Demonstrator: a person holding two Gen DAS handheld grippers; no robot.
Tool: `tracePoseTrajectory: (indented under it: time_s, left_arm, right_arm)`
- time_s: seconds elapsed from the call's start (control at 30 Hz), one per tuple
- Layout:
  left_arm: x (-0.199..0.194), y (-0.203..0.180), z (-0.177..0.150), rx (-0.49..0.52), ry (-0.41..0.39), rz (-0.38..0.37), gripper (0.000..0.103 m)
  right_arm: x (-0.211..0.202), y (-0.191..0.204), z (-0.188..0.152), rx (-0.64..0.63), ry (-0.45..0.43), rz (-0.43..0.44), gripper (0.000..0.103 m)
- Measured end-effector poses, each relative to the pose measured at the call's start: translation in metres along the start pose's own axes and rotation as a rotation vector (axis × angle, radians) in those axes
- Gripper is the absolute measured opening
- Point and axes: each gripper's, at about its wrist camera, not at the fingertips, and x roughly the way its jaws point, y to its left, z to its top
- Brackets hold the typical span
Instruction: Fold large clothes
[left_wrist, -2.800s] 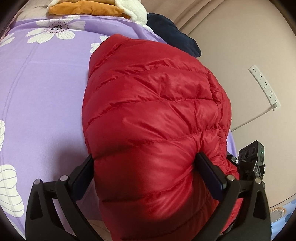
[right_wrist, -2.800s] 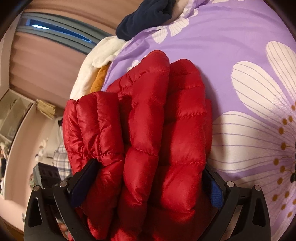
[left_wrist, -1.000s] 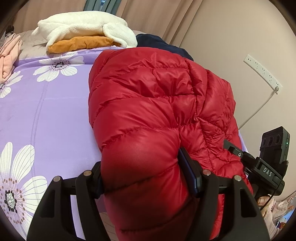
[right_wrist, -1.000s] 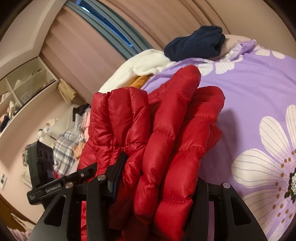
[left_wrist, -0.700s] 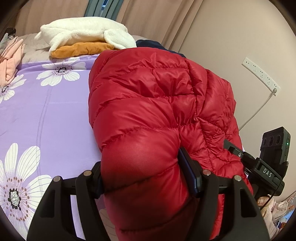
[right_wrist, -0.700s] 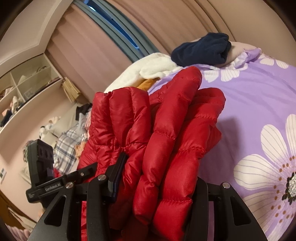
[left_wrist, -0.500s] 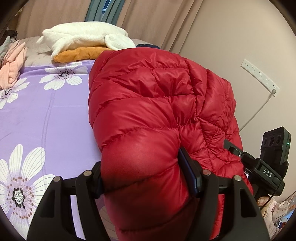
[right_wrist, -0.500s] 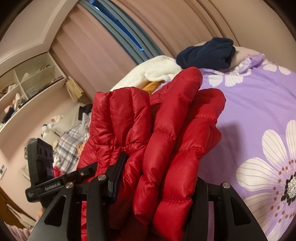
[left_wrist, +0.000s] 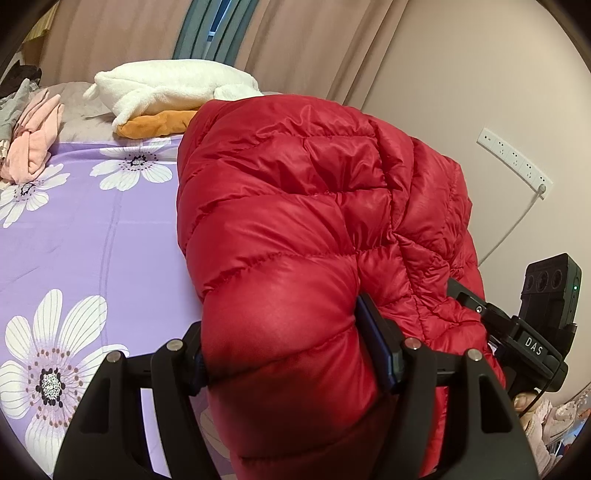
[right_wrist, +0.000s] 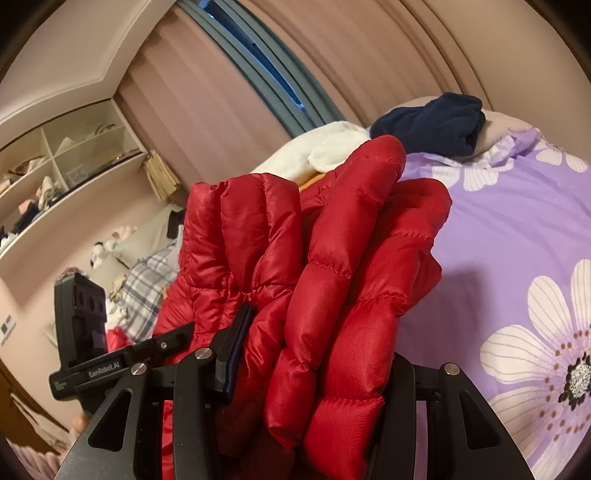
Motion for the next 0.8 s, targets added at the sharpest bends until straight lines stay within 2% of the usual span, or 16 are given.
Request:
tracePoseTrajectory:
  time_s: [0.8]
  left_arm:
    - [-0.024, 0.002, -0.009, -0.008, -0.046, 0.019, 0.067]
  right_arm:
    - [0.012, 0.008, 0.009, -0.061, 0.004, 0.048, 0.047]
